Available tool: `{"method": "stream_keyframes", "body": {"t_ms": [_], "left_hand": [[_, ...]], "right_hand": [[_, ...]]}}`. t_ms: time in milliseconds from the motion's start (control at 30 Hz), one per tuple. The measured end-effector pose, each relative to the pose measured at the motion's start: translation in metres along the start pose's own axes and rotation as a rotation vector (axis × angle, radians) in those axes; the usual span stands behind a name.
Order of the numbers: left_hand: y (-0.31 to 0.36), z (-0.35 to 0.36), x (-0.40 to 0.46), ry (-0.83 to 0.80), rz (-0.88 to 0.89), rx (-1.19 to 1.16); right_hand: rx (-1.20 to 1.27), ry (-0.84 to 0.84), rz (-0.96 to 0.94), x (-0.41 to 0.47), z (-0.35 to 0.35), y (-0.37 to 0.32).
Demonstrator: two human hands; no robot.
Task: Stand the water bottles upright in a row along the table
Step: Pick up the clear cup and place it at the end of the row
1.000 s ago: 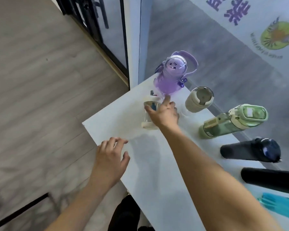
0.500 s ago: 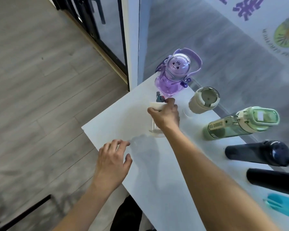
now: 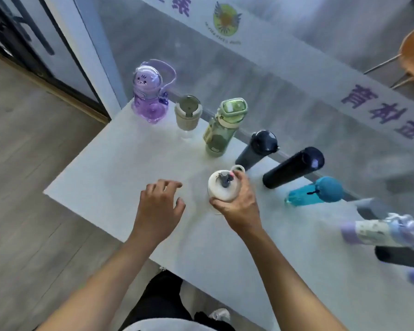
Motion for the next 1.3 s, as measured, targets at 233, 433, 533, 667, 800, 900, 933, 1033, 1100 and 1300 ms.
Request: {"method": "stream_keyframes", "body": {"t_ms": [233, 433, 533, 667, 800, 900, 933, 1033, 1100, 1300], "left_hand": [[0.131, 0.051, -0.047, -0.052, 0.252, -0.017], [0.215, 0.094, -0.116, -0.147, 0.349, -0.05], [0.249, 0.12, -0.153, -0.2, 0.399, -0.036], [0.278, 0.145, -0.185, -0.27, 0.435, -0.029], [0.306, 0.165, -0.197, -0.317, 0.505, -0.007], [0.335, 0.181, -0.192, -0.349, 0.552, -0.007], [0.346, 0.187, -0.191, -0.363, 0.564, -0.011], [0.38, 0.209, -0.19, -0.423, 0.621, -0.03], [0.4, 0.225, -0.191, -0.463, 0.657, -0.038], [0.443, 0.264, -0.208, -0.539, 0.763, -0.032]], "right_hand": [[0.042, 0.181, 0.041, -0.097, -0.112, 0.103], [0.089, 0.331, 0.143, -0.171, -0.166, 0.187], [0.106, 0.377, 0.191, -0.204, -0.186, 0.229], [0.157, 0.44, 0.259, -0.235, -0.211, 0.272], [0.196, 0.486, 0.337, -0.249, -0.23, 0.306], [0.218, 0.511, 0.389, -0.251, -0.244, 0.327], [0.225, 0.511, 0.405, -0.251, -0.25, 0.333], [0.225, 0.509, 0.45, -0.251, -0.268, 0.352], [0.234, 0.521, 0.477, -0.254, -0.281, 0.367], [0.235, 0.615, 0.521, -0.267, -0.321, 0.413]]}}
Point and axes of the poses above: each hand's wrist, its own x-axis towards the middle knuckle, its own z-axis out of the palm, y = z × x, the point moved 3 cm from there along x, towards the middle knuckle, and after that the axes turned 7 degrees about -x, right-handed, at the moved point
